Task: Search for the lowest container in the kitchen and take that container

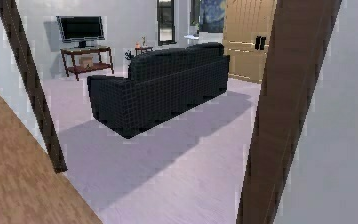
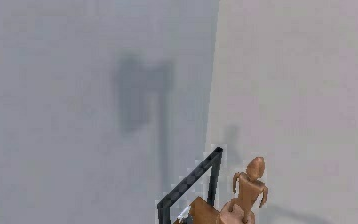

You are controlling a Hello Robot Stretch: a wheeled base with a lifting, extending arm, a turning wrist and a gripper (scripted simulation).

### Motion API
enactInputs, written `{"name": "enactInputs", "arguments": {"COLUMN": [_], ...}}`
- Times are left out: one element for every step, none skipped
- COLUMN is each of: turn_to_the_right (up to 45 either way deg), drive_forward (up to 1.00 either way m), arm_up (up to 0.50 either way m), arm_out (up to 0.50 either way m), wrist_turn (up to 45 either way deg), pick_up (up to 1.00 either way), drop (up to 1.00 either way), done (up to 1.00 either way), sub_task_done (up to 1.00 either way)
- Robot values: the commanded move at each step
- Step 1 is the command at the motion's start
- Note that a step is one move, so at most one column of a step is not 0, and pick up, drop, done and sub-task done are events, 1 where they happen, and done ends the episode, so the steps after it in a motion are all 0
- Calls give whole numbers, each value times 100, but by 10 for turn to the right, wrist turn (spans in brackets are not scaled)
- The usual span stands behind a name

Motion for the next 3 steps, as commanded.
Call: {"name": "enactInputs", "arguments": {"turn_to_the_right": [0, 0, 0], "drive_forward": [0, 0, 0], "arm_up": [0, 10, 0], "arm_out": [0, 0, 0], "wrist_turn": [0, 0, 0], "pick_up": [100, 0, 0], "drop": [0, 0, 0], "done": [0, 0, 100], "sub_task_done": [0, 0, 0]}}
